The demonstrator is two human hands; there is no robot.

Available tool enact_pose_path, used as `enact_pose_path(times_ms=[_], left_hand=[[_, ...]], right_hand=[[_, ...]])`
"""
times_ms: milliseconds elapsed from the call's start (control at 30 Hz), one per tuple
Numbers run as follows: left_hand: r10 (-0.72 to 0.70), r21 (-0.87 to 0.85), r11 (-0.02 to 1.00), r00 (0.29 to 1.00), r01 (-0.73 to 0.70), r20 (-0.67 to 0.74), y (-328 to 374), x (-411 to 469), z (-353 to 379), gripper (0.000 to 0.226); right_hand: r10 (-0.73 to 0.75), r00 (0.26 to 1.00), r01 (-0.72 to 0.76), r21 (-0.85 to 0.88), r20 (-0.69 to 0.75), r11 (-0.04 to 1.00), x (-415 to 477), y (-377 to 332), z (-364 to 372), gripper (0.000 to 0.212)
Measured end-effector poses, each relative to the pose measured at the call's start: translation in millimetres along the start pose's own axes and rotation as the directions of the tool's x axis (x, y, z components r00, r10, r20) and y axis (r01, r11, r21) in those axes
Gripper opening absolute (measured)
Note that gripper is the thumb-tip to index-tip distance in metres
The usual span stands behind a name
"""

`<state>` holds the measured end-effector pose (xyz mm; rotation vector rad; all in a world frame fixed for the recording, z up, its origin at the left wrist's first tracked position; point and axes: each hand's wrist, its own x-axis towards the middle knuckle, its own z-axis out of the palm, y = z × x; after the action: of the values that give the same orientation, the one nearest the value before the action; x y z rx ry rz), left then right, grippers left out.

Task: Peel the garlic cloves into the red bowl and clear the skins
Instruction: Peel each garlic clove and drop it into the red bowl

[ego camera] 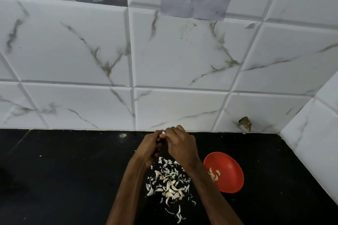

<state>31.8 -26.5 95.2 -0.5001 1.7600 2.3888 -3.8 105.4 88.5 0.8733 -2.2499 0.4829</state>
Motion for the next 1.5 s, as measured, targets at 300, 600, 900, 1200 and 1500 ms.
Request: enact_pose_path(times_ms=[300, 600, 900, 1200, 1500], left_hand=[[0.384, 0.502, 0.777, 0.918, -0.381, 0.102, 1.0, -4.4, 2.6, 0.04], [0.624, 0.777, 0.428, 0.773, -0.461, 0.115, -8.4, -0.7, 3.2, 0.022], [0.519, 0.253, 0.84, 0.848, -0.481, -0.111, -4.1, 0.7, 19.4, 0.04], [0.358, 0.029, 0.933, 0.912, -0.36, -0.202, -7.3, 3.3, 23.9, 0.042], [0.387, 0.059, 0.921, 0.889, -0.385, -0.243, -0.9, -1.6, 23.7, 0.044]], right_hand=[[0.688, 0.626, -0.747, 0.536, 0.367, 0.393, 6.4, -22.4, 7.8, 0.048], [0.606, 0.635, -0.752, 0.562, 0.479, 0.344, 15.0, -13.4, -5.6, 0.05], [0.276, 0.961, -0.27, 0.273, 0.014, 0.923, 9.5, -6.2, -5.3, 0.034], [0.489, 0.872, -0.351, 0.705, 0.008, 0.616, 11.9, -5.3, 0.0, 0.01], [0.518, 0.839, -0.481, 0.675, 0.169, 0.559, 2.8, 3.3, -6.5, 0.02]])
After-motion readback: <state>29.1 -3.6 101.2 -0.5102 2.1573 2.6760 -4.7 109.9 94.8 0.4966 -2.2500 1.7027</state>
